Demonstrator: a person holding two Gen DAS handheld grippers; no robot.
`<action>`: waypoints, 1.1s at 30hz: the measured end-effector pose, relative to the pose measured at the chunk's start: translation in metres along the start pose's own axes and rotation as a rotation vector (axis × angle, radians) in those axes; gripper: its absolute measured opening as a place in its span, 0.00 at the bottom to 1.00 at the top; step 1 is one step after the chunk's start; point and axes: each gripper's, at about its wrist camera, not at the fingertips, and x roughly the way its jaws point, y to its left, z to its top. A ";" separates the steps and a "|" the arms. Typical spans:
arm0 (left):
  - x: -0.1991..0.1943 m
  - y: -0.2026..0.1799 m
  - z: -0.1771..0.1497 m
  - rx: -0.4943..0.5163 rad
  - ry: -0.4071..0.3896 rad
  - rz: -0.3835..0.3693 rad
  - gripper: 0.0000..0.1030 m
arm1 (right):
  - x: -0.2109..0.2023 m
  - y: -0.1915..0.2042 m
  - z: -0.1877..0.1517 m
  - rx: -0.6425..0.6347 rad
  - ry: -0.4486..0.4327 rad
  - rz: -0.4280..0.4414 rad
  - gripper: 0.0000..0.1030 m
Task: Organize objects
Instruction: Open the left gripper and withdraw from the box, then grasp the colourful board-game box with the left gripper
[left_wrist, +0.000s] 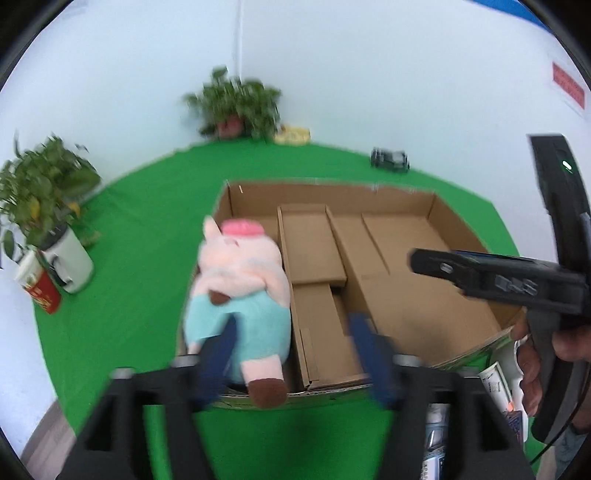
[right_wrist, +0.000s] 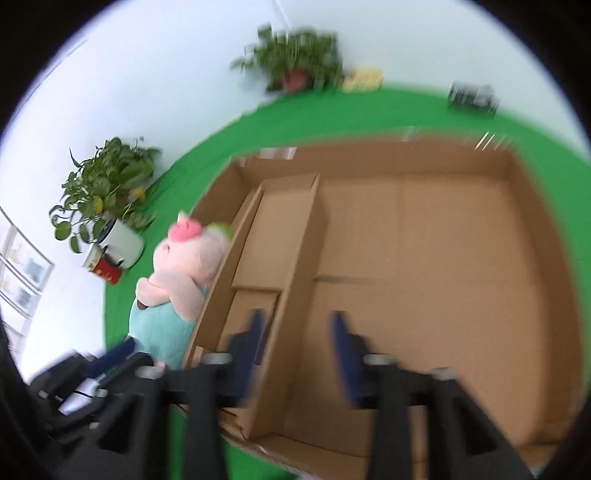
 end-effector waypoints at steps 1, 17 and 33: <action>-0.017 -0.002 -0.003 -0.002 -0.066 0.012 0.98 | -0.020 0.002 -0.005 -0.039 -0.056 -0.030 0.87; -0.128 -0.050 -0.049 0.022 -0.189 -0.194 1.00 | -0.142 0.005 -0.138 -0.148 -0.190 -0.254 0.88; -0.103 -0.049 -0.095 -0.012 0.113 -0.449 0.99 | -0.156 0.017 -0.219 -0.204 -0.112 0.017 0.88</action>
